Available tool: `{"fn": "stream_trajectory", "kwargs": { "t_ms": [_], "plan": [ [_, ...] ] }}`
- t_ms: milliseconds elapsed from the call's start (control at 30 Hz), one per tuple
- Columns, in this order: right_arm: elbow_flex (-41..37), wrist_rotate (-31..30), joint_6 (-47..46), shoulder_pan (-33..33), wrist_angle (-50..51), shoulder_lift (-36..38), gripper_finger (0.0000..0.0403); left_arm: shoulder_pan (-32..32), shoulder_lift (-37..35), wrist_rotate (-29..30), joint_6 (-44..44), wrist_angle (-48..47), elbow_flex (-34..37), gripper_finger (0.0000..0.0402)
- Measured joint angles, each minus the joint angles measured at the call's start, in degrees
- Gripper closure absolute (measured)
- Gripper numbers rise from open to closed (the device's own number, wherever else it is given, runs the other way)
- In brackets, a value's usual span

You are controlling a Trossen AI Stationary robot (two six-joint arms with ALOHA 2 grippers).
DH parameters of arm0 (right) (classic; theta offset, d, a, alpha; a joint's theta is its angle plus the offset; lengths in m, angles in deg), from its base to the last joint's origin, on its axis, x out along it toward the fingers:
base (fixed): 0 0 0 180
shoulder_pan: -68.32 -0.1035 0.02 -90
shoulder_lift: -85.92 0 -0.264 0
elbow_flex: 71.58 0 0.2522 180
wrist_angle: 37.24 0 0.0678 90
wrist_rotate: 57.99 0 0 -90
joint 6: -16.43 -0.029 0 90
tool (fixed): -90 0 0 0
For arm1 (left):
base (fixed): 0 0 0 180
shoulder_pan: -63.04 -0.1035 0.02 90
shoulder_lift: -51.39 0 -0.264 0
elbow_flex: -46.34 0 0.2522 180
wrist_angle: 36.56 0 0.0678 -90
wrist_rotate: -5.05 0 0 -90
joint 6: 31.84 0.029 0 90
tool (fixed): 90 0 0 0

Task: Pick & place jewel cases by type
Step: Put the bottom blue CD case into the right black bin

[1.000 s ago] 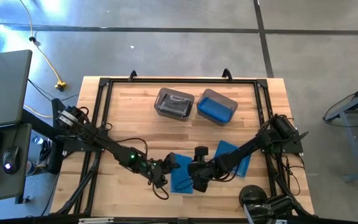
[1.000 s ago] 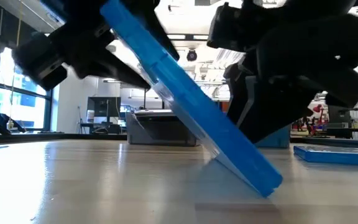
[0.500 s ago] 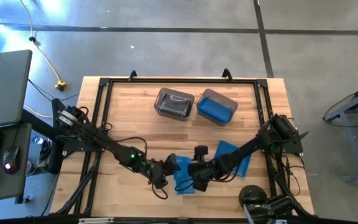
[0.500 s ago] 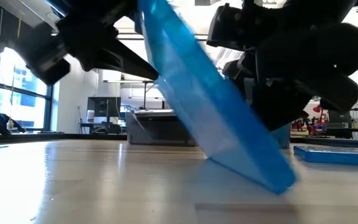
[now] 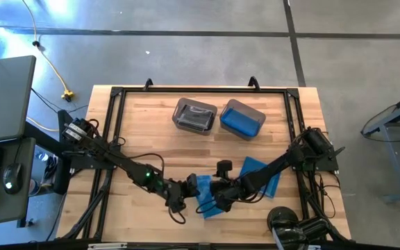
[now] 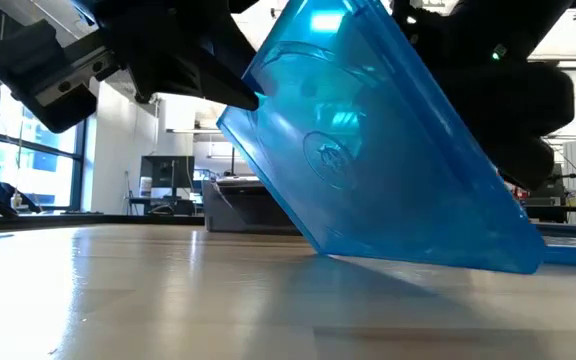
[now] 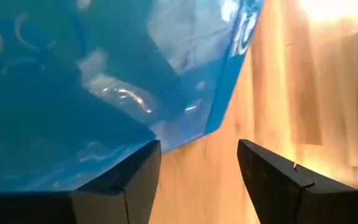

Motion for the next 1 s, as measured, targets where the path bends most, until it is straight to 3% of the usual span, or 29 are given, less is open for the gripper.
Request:
{"fn": "stream_trajectory", "kwargs": {
  "t_ms": [333,567,733,833,1000],
  "plan": [
    [0.0,-12.6,0.4,-0.9,10.3,11.2,0.0192,0.0,0.0,1.1,-0.7,-1.7,0.0,0.0358],
    [0.0,-21.2,-2.2,-4.0,18.5,24.9,0.0192,-0.8,0.0,16.4,1.8,5.6,0.0,0.0367],
    [0.0,-26.6,-2.1,-6.7,18.9,34.2,0.0192,-5.3,0.0,21.5,5.4,15.6,0.0,0.0371],
    [0.0,-28.1,-2.1,-7.7,18.8,38.7,0.0192,-10.3,-0.1,18.8,9.5,19.7,-0.1,0.0371],
    [0.0,-28.7,-1.2,-8.1,18.9,42.1,0.0192,-20.6,-0.1,7.6,11.7,18.3,-2.7,0.0372]
  ]
}}
